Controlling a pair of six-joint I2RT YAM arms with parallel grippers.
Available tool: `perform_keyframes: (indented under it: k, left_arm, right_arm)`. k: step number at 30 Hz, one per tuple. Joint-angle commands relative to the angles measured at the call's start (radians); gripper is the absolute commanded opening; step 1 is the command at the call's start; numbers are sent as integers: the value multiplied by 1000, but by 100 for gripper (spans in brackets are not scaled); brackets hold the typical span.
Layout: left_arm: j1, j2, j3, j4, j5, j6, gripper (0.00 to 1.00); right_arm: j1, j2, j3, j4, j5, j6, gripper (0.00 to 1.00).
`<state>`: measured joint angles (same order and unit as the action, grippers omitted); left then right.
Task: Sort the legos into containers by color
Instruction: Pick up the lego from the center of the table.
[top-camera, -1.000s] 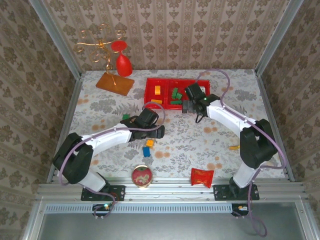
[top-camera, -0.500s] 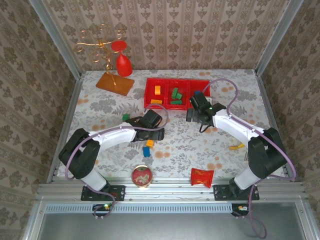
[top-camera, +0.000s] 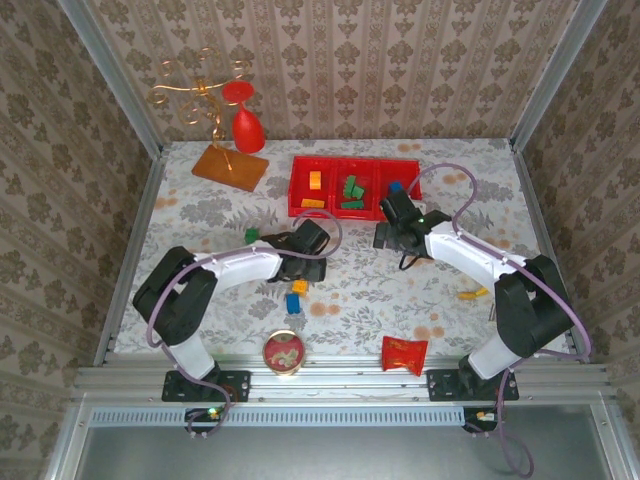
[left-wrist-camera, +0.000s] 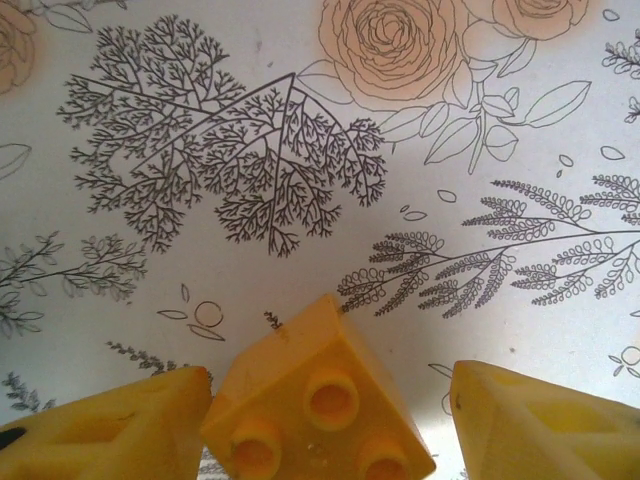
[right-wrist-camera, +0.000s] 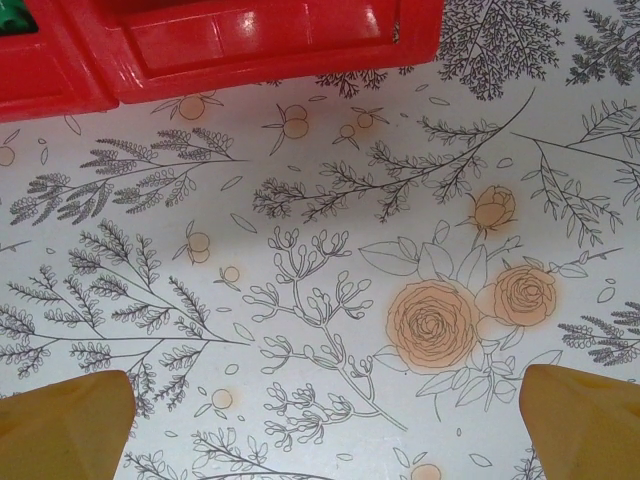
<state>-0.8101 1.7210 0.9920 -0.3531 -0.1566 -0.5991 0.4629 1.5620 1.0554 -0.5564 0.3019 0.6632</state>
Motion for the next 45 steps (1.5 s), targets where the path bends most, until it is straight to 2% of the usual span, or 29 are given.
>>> perform_keyframes:
  k: [1, 8, 13, 23, 28, 38, 45]
  left_arm:
    - [7, 22, 21, 16, 27, -4, 64]
    - [1, 49, 41, 65, 79, 14, 61]
    - [-9, 70, 71, 47, 75, 29, 60]
    - [-9, 80, 80, -13, 24, 31, 47]
    - [-8, 77, 78, -37, 2, 35, 34]
    - [16, 15, 94, -15, -30, 88, 32]
    - [79, -17, 179, 7, -47, 171, 32]
  right_arm:
    - [6, -16, -6, -11, -5, 29, 100]
    - [6, -10, -6, -4, -9, 33, 100]
    - [6, -10, -6, -4, -10, 33, 100]
    - [6, 1, 3, -8, -19, 37, 100]
    - [6, 3, 14, -12, -18, 41, 100]
    - [10, -27, 12, -8, -1, 58, 100]
    - [16, -66, -10, 12, 14, 71, 100]
